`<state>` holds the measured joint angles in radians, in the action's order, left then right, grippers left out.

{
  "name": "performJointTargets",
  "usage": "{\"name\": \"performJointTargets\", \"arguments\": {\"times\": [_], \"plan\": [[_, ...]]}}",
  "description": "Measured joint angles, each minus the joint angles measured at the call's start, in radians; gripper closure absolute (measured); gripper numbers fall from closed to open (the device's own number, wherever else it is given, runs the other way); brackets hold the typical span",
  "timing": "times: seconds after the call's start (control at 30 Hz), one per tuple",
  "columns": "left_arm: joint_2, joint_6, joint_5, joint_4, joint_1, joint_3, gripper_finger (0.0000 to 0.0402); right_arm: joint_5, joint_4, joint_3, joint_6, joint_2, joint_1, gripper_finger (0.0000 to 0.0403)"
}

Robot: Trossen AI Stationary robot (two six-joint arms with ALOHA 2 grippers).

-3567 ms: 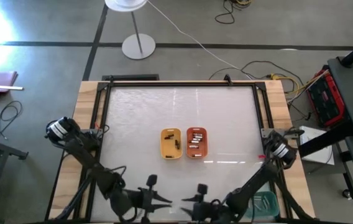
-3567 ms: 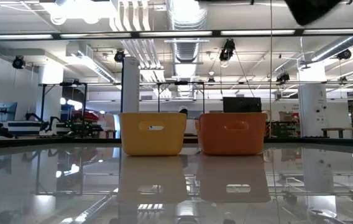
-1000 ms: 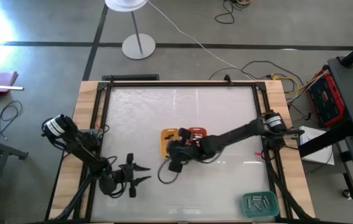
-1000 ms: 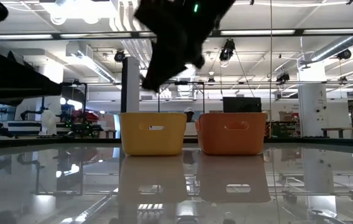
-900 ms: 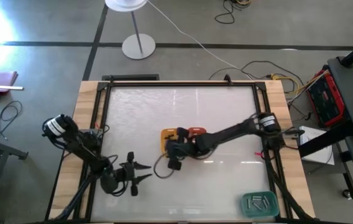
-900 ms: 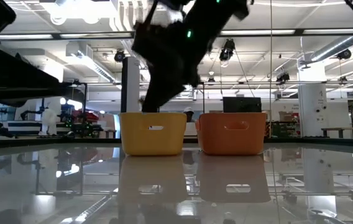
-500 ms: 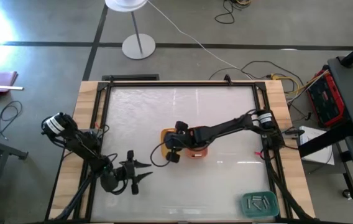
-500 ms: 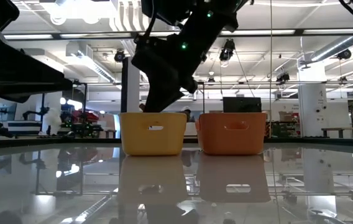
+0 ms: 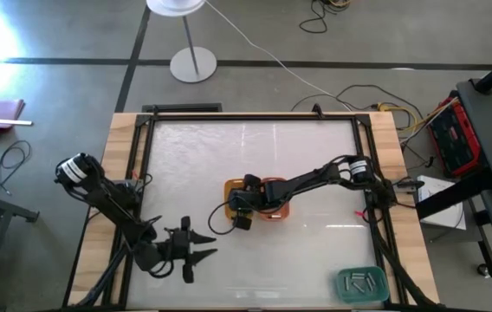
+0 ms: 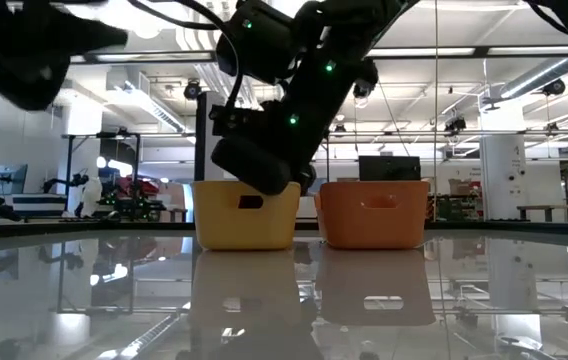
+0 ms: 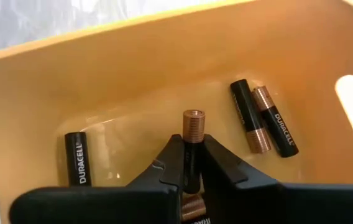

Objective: Sort batteries
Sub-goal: Put the black battery into the yellow bin, then return to Home Position

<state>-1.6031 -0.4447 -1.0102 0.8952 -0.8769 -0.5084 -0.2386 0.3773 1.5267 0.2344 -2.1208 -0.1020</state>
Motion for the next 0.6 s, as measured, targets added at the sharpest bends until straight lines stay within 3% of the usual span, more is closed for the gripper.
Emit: {"name": "performJointTargets", "arguments": {"times": [0.4, 0.5, 0.6], "plan": [[0.136, 0.159, -0.140, -0.007, -0.003, -0.069, 0.0274, 0.007, 0.019, 0.008, 0.005, 0.017, 0.002, 0.0268], [0.208, 0.188, -0.131, -0.014, -0.003, -0.060, 0.0274, -0.005, 0.049, 0.017, -0.026, 0.089, -0.017, 0.0241], [0.308, 0.238, -0.057, -0.059, -0.003, -0.045, 0.0274, -0.102, 0.061, 0.014, -0.081, 0.218, -0.065, 0.0222]]}}
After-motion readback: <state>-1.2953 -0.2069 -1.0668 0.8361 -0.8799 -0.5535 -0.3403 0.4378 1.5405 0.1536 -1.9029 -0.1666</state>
